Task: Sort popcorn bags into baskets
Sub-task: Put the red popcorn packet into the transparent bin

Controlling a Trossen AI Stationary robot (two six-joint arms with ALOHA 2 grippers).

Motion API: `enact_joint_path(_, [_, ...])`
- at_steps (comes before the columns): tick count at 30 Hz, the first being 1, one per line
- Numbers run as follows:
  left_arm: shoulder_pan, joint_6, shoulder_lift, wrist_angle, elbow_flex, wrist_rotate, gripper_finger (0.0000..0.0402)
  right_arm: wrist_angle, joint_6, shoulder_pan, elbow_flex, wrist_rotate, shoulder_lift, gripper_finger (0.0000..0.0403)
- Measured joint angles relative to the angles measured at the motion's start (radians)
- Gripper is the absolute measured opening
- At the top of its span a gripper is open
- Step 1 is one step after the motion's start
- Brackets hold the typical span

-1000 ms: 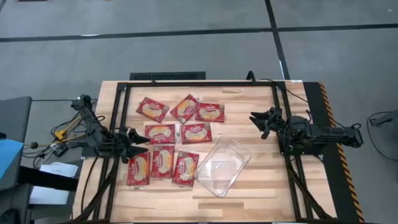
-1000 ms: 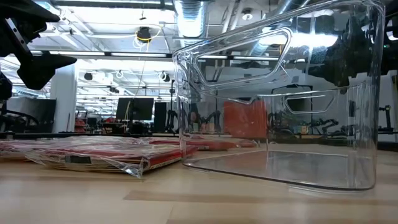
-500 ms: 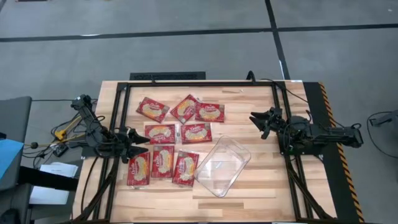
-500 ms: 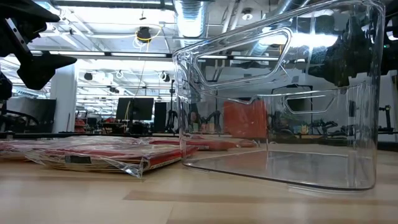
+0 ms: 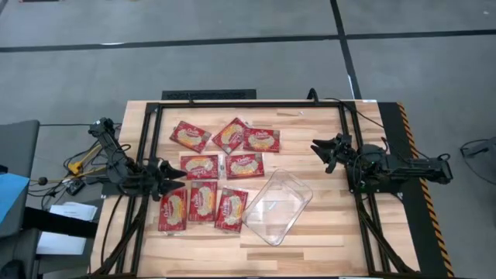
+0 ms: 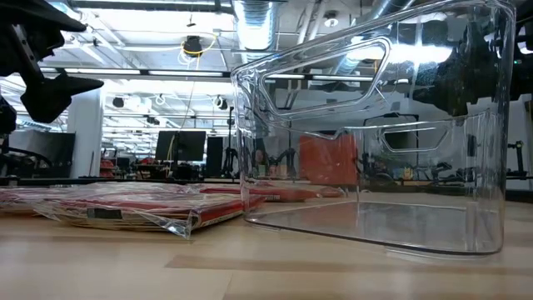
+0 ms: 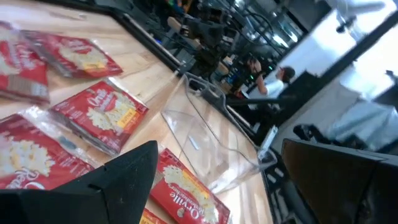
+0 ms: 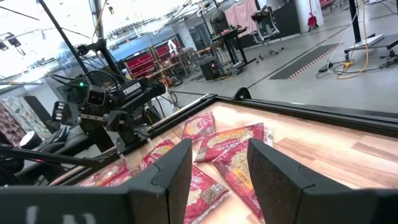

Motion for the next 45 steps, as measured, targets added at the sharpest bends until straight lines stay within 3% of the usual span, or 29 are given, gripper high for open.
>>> enact_joint_path(4, [0.000, -0.114, 0.000, 0.015, 0.000, -0.021, 0.0332, 0.000, 0.000, 0.000, 0.000, 0.000, 0.000, 0.0177])
enact_joint_path(9, [0.000, -0.314, 0.000, 0.016, 0.000, -0.132, 0.0332, 0.000, 0.000, 0.000, 0.000, 0.000, 0.000, 0.0176])
enact_joint_path(13, [0.000, -0.387, 0.000, 0.006, 0.004, -0.264, 0.0332, 0.000, 0.000, 0.000, 0.000, 0.000, 0.000, 0.0180])
enact_joint_path(16, [0.000, -0.445, 0.000, -0.002, 0.006, -0.288, 0.0332, 0.000, 0.000, 0.000, 0.000, 0.000, 0.000, 0.0183])
enact_joint_path(28, [0.000, -0.464, 0.000, -0.047, 0.011, -0.466, 0.0332, 0.000, 0.000, 0.000, 0.000, 0.000, 0.000, 0.0184])
enact_joint_path(39, [0.017, -0.510, 0.000, -0.137, 0.012, -0.494, 0.0332, 0.007, 0.015, 0.000, 0.000, 0.002, 0.000, 0.0176])
enact_joint_path(43, [0.070, -0.598, 0.000, -0.106, 0.012, -0.517, 0.0332, 0.071, 0.162, 0.000, 0.004, 0.002, 0.000, 0.0179])
enact_joint_path(45, [0.107, -0.604, 0.000, -0.027, 0.012, -0.475, 0.0332, 0.075, 0.264, 0.000, 0.020, 0.002, 0.001, 0.0180])
